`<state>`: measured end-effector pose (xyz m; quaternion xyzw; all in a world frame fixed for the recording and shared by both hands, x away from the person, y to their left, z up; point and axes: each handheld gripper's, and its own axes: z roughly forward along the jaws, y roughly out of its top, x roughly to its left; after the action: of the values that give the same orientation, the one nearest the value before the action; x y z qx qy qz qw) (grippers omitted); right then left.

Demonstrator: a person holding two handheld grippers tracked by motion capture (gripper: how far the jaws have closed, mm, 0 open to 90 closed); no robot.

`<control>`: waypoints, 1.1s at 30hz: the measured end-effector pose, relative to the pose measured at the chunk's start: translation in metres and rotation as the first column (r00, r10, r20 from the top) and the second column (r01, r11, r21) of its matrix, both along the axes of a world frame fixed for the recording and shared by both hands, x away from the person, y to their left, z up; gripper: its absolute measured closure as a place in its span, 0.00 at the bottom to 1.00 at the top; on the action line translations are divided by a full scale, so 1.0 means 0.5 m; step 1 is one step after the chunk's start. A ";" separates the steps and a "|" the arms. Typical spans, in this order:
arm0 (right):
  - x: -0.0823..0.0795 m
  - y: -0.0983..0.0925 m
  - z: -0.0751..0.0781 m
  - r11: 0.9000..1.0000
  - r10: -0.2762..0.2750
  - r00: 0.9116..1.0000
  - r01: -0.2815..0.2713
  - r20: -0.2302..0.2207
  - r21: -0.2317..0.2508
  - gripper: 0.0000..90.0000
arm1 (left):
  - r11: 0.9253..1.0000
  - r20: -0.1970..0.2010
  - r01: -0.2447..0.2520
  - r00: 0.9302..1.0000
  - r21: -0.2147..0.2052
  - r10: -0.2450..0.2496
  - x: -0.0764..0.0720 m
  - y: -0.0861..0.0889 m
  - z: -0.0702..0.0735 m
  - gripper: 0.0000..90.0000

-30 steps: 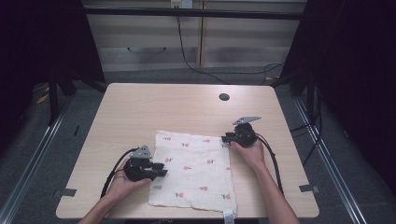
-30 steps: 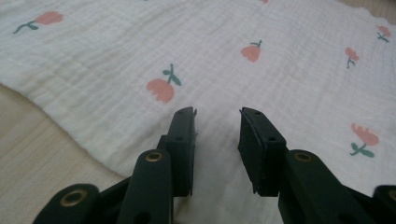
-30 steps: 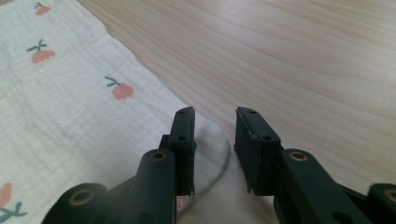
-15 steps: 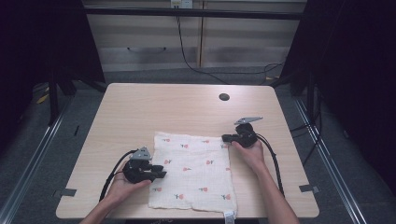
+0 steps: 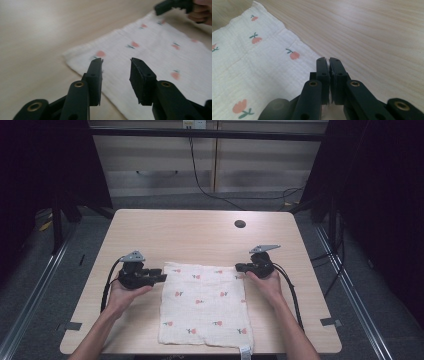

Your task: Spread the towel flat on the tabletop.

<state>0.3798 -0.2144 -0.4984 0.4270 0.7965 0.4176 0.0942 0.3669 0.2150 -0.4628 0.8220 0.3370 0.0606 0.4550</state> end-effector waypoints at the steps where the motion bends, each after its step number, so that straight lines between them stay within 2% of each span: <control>1: -0.001 0.002 0.002 1.000 0.006 1.000 -0.006 0.008 -0.003 0.96 | 1.000 -0.016 -0.005 1.000 -0.028 0.004 0.012 0.003 0.000 0.71; 3: -0.002 0.004 0.005 1.000 0.008 1.000 -0.008 0.010 -0.001 0.96 | 0.999 -0.008 -0.034 0.999 -0.023 0.034 0.034 0.006 -0.003 0.70; 4: -0.003 0.003 0.006 1.000 0.008 1.000 -0.008 0.009 -0.001 0.96 | 0.999 -0.020 -0.043 0.999 -0.034 0.042 0.048 0.008 -0.008 0.70; 6: -0.004 0.003 0.005 1.000 0.006 1.000 -0.006 0.001 -0.003 0.96 | 0.997 -0.034 -0.082 0.996 -0.003 0.082 0.077 0.004 -0.020 0.70; 7: -0.003 0.003 0.003 1.000 0.007 1.000 -0.007 0.007 -0.004 0.96 | 0.995 -0.061 -0.100 0.993 -0.027 0.099 0.092 0.003 -0.026 0.71; 10: -0.002 0.003 -0.001 1.000 0.002 1.000 -0.002 -0.004 -0.005 0.96 | 0.995 -0.066 -0.098 0.993 0.014 0.099 0.123 -0.010 -0.044 0.73; 14: -0.002 0.002 0.000 1.000 0.010 1.000 -0.010 -0.002 -0.005 0.96 | 0.995 -0.081 -0.103 0.991 0.010 0.103 0.144 -0.013 -0.066 0.77; 19: -0.006 0.000 0.000 1.000 0.009 1.000 -0.009 -0.002 -0.004 0.96 | 0.997 -0.100 -0.080 0.992 0.014 0.081 0.148 -0.019 -0.082 0.79; 21: -0.007 -0.001 0.000 1.000 0.009 1.000 -0.009 0.001 -0.003 0.96 | 0.998 -0.096 -0.062 0.993 0.024 0.064 0.146 -0.024 -0.083 0.80; 22: -0.006 -0.001 0.000 1.000 0.009 1.000 -0.009 0.002 -0.004 0.96 | 0.996 -0.086 -0.072 0.993 0.045 0.076 0.146 -0.027 -0.083 0.81; 26: -0.006 -0.004 0.001 1.000 0.004 1.000 -0.004 0.000 -0.001 0.96 | 0.995 -0.093 -0.078 0.992 0.063 0.084 0.147 -0.036 -0.091 0.83; 28: -0.006 -0.005 0.001 1.000 0.002 1.000 -0.002 -0.002 0.001 0.96 | 0.995 -0.088 -0.075 0.993 0.062 0.080 0.147 -0.037 -0.091 0.86; 31: -0.005 -0.006 0.000 1.000 -0.001 1.000 0.001 0.001 -0.005 0.96 | 0.995 -0.065 -0.067 0.995 0.074 0.072 0.139 -0.042 -0.092 0.97; 33: -0.005 -0.007 0.000 1.000 0.002 1.000 -0.002 0.001 -0.002 0.96 | 0.996 -0.072 -0.056 0.996 0.066 0.061 0.138 -0.041 -0.092 0.98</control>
<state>0.3771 -0.2178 -0.4987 0.4258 0.7973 0.4172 0.0947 0.4358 0.1945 -0.5085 0.8276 0.3755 0.0543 0.4138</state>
